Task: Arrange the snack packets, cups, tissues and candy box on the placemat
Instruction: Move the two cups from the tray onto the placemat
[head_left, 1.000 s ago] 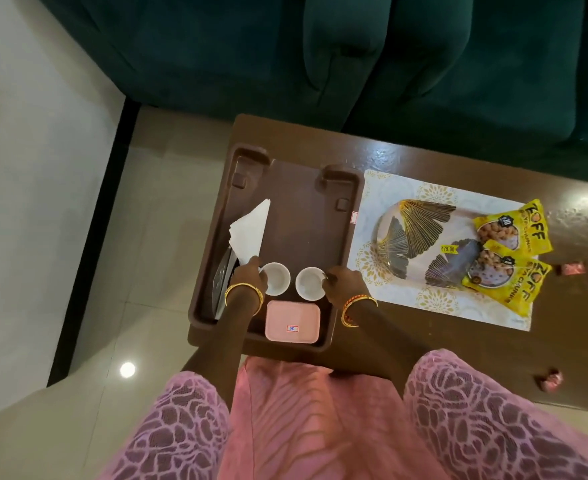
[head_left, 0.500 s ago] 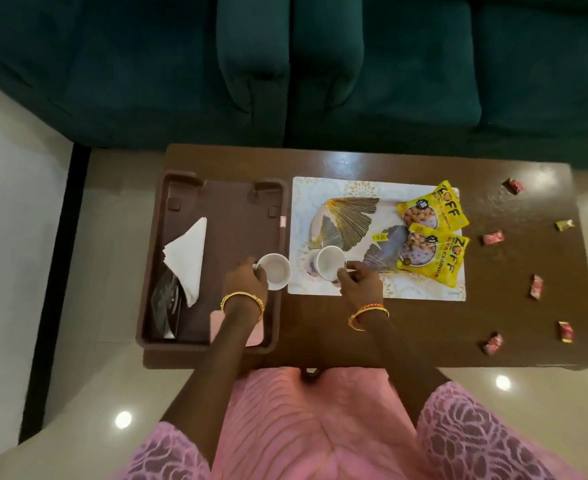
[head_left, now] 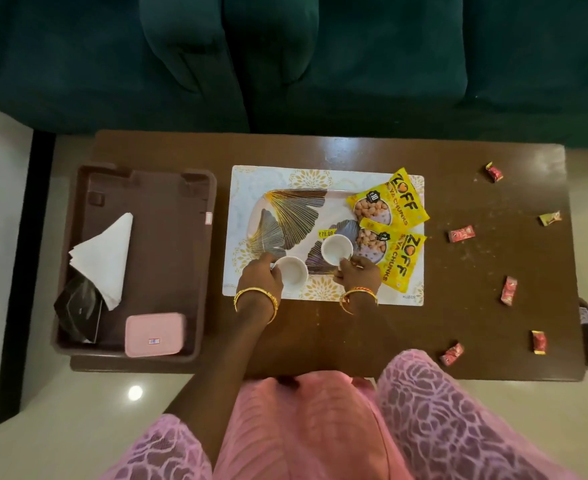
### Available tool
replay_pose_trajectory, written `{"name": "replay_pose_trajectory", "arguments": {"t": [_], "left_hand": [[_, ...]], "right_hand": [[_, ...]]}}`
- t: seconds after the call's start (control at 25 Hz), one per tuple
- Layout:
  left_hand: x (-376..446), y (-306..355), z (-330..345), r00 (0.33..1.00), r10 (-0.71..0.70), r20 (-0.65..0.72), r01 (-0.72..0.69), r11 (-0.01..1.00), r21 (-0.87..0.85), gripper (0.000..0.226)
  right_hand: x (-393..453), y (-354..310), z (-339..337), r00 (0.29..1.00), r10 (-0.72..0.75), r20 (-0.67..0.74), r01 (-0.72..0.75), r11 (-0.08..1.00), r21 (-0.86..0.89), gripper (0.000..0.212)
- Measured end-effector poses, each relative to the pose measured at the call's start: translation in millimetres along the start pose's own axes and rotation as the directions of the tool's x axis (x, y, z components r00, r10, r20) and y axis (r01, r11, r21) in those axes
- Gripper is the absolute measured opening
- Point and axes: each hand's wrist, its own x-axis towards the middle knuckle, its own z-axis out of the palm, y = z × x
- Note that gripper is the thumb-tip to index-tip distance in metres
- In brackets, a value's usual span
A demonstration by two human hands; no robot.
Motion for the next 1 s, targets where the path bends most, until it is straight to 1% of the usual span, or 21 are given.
{"name": "replay_pose_trajectory", "arguments": {"t": [0.12, 0.24, 0.32, 0.4, 0.48, 0.6, 0.64, 0.68, 0.72, 0.76, 0.8, 0.84, 0.88, 0.92, 0.96, 1.0], "left_hand": [[-1, 8, 10, 1.000, -0.017, 0.014, 0.017, 0.999, 0.030, 0.023], [-2, 16, 13, 1.000, -0.013, 0.028, 0.011, 0.998, 0.056, 0.023], [-2, 21, 14, 0.999, -0.003, 0.045, 0.000, 0.998, 0.061, 0.025], [1, 26, 14, 0.997, 0.024, 0.069, -0.029, 0.997, 0.073, 0.026], [5, 31, 13, 0.995, 0.042, 0.087, -0.049, 0.995, 0.089, 0.027], [10, 38, 10, 0.992, 0.071, 0.105, -0.081, 0.992, 0.095, 0.026], [11, 41, 8, 0.990, 0.086, 0.115, -0.098, 0.990, 0.097, 0.026], [13, 43, 6, 0.987, 0.104, 0.123, -0.116, 0.989, 0.095, 0.025], [15, 45, 3, 0.984, 0.123, 0.132, -0.136, 0.986, 0.095, 0.025], [17, 47, 1, 0.980, 0.142, 0.138, -0.157, 0.982, 0.102, 0.025], [18, 50, -2, 0.979, 0.155, 0.131, -0.170, 0.979, 0.109, 0.025], [19, 53, -5, 0.982, 0.156, 0.109, -0.167, 0.980, 0.103, 0.025], [21, 56, -7, 0.988, 0.134, 0.081, -0.140, 0.988, 0.068, 0.024], [22, 59, -9, 0.994, 0.092, 0.059, -0.092, 0.996, -0.001, 0.022], [24, 62, -11, 0.998, 0.049, 0.049, -0.045, 0.996, -0.073, 0.021], [25, 67, -12, 0.998, 0.023, 0.051, -0.017, 0.992, -0.125, 0.020]], "right_hand": [[0, 4, -1, 0.997, 0.073, 0.008, -0.073, 0.991, 0.114, 0.032], [2, 10, -10, 0.993, 0.108, -0.047, -0.098, 0.980, 0.171, 0.030], [5, 13, -15, 0.993, 0.079, -0.092, -0.063, 0.983, 0.173, 0.026], [6, 13, -18, 0.993, 0.052, -0.107, -0.035, 0.987, 0.156, 0.019], [4, 9, -19, 0.996, 0.041, -0.083, -0.030, 0.991, 0.132, 0.013], [2, 4, -22, 0.995, 0.090, -0.038, -0.086, 0.992, 0.089, 0.011], [0, 2, -23, 0.996, 0.076, -0.048, -0.076, 0.997, 0.017, 0.011], [-6, -3, -25, 0.997, 0.021, -0.071, -0.027, 0.996, -0.084, 0.013], [-12, -9, -28, 0.994, -0.073, -0.082, 0.059, 0.985, -0.160, 0.015], [-18, -17, -30, 0.981, -0.178, -0.076, 0.161, 0.969, -0.189, 0.016], [-23, -26, -32, 0.966, -0.254, -0.050, 0.242, 0.954, -0.178, 0.016], [-26, -35, -33, 0.963, -0.271, -0.006, 0.267, 0.952, -0.148, 0.018], [-29, -43, -34, 0.972, -0.228, 0.050, 0.232, 0.968, -0.098, 0.022], [-31, -52, -32, 0.982, -0.141, 0.124, 0.148, 0.988, -0.049, 0.029], [-33, -58, -29, 0.978, -0.085, 0.192, 0.095, 0.994, -0.045, 0.036], [-34, -65, -27, 0.966, -0.111, 0.235, 0.141, 0.983, -0.114, 0.041]]}}
